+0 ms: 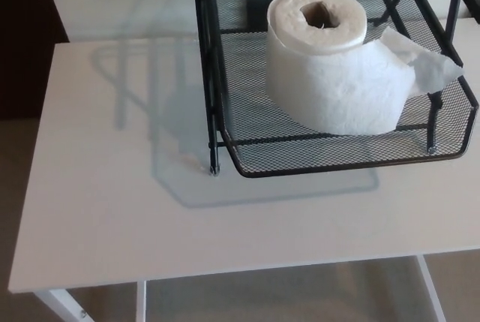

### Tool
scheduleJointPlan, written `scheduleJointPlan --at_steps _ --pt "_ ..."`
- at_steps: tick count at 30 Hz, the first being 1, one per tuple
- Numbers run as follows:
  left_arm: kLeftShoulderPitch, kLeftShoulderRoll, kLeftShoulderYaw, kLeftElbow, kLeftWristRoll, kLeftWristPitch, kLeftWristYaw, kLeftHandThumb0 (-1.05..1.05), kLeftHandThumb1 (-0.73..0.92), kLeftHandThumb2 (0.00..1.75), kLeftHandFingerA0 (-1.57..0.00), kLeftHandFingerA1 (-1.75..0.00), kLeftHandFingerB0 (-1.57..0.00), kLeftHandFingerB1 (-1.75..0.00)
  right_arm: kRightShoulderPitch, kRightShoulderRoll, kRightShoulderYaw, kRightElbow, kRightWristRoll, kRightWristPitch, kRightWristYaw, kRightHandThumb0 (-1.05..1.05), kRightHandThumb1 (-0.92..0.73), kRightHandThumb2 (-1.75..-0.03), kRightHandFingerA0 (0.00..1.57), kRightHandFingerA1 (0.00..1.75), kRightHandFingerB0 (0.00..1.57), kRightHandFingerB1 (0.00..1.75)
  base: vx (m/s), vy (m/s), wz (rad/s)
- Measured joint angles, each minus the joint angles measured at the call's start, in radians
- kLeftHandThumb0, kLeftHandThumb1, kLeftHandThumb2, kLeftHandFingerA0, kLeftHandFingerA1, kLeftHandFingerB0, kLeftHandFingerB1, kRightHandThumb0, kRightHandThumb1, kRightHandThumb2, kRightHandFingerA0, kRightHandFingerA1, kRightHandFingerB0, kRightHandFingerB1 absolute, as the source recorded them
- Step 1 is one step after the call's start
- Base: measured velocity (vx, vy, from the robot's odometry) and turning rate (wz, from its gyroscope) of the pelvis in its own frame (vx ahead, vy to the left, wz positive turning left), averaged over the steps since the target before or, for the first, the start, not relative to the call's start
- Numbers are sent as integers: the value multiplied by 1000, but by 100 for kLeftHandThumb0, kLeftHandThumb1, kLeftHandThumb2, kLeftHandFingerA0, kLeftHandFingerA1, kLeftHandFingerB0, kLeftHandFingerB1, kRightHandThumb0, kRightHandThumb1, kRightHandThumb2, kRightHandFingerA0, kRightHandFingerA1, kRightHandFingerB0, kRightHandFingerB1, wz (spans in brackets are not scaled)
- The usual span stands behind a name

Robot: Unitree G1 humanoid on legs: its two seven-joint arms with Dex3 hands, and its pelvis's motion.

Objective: The robot walks towards a desk on which a file tray is kept in the middle and a toilet paper roll is kept on its right. The robot uses its right hand to hook on finger in the gap of the roll and grabs it, lifts it and places it on the tray.

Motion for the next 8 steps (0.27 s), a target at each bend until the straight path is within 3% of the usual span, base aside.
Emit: scheduleJointPlan --at_steps 1,3,6,8 --pt "-3 0 -5 4 4 0 2 -88 92 73 -48 -70 -32 -59 -9 -28 40 39 -3 -14 -4 -57 -70 -61 70 62 56 44 0 0 0" --pt "-5 0 -14 13 9 0 9 -87 92 73 -45 -70 -29 -58 -17 -62 104 93 -8 -40 -22 -57 -73 -61 68 63 52 44 11 -6 3" --pt "-2 2 -21 15 16 7 17 -89 92 72 -44 -71 -33 -60 -5 -120 209 149 -6 -84 -32 -56 -69 -61 51 64 35 43 0 0 0" --pt "0 5 -21 11 19 10 20 -89 92 72 -44 -71 -33 -60 3 -142 241 168 -2 -100 -34 -56 -69 -61 51 64 35 43 0 0 0"
